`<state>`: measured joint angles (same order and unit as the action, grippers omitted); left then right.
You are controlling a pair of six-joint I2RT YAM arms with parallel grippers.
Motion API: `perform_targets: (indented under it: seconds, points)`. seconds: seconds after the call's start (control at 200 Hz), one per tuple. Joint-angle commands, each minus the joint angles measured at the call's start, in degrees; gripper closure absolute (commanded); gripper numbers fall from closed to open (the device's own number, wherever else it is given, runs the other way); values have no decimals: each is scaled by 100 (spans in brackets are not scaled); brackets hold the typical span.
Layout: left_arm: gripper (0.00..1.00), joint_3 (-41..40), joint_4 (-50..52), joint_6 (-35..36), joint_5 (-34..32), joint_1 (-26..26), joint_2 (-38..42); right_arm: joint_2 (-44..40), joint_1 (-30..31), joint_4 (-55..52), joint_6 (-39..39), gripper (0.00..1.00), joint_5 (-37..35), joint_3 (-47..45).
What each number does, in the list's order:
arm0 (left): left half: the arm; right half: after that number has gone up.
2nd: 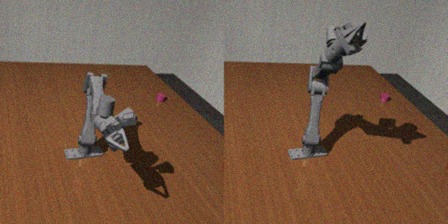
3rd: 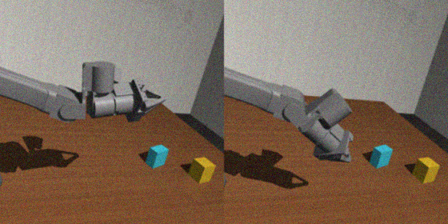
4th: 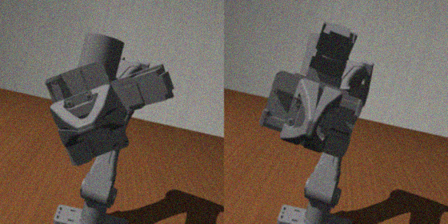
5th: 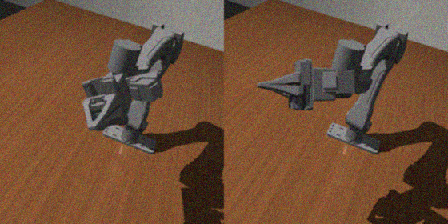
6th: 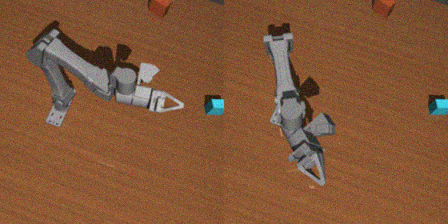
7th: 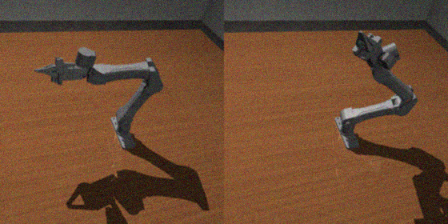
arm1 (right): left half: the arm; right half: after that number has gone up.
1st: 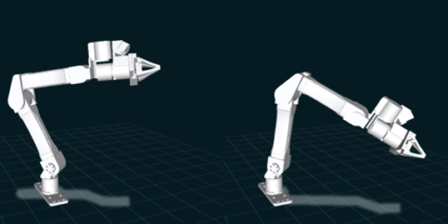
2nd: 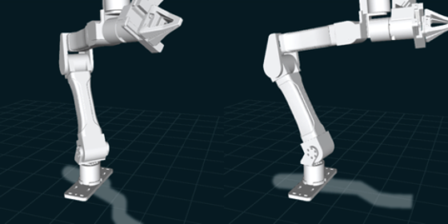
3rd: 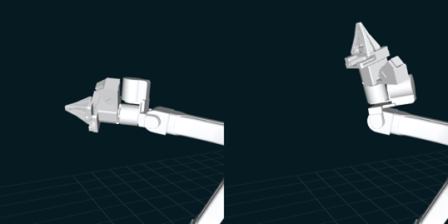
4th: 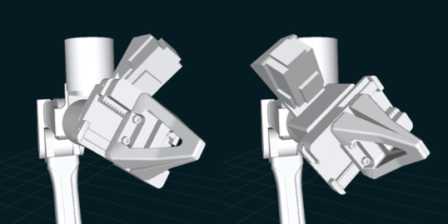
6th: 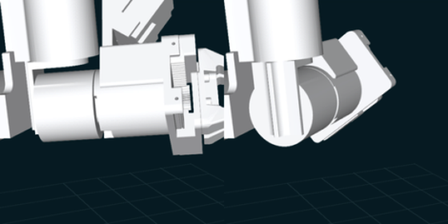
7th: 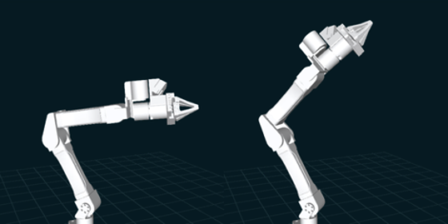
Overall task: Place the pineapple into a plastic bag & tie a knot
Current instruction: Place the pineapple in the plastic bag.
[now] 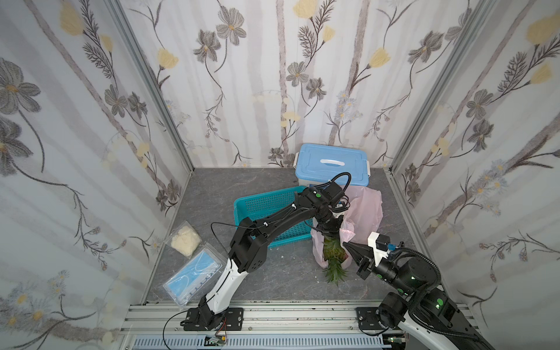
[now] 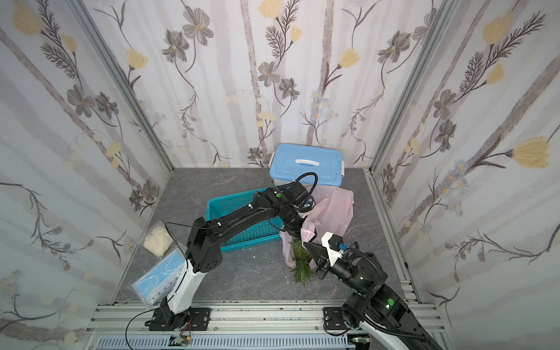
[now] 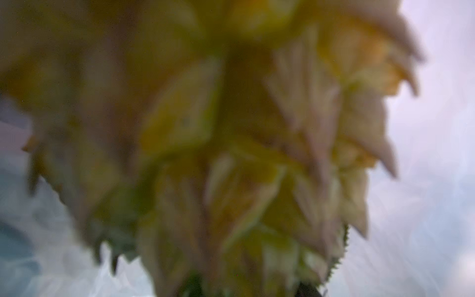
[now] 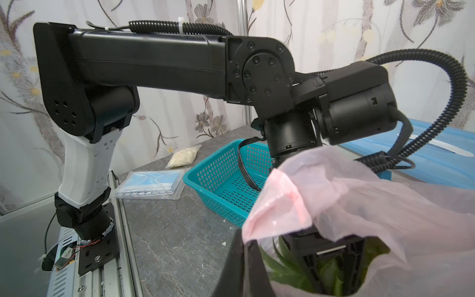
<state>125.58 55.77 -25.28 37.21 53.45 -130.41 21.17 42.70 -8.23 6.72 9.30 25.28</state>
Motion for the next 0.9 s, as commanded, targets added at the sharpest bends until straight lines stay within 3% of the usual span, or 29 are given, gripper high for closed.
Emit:
perform_targets:
  seconds: [0.0,0.08,0.155,0.335,0.435,0.555,0.714,0.894]
  points:
    - [100,742,-219,-465,-380,-38,-413,-26,11,191,75,100,33,-32]
    - [98,1060,181,-579,-838,-49,-625,-66,11,49,75,100,-41,-19]
    - [93,877,-131,-852,-977,-43,-623,-158,11,-10,84,100,-115,-64]
    - [28,1094,-138,-1018,-1114,119,-824,-310,11,-38,101,100,-516,-185]
    - [9,765,-97,-728,-1288,172,-466,-308,11,-49,108,100,-600,-210]
    - [0,-643,-609,-251,-1578,300,667,-289,11,-47,119,100,-622,-203]
    - [0,-2760,-1497,-238,-1519,449,2267,-316,11,-39,195,100,-691,-223]
    - [6,-3979,-1490,-229,-1685,578,3315,-272,2,-3,215,100,-664,-247]
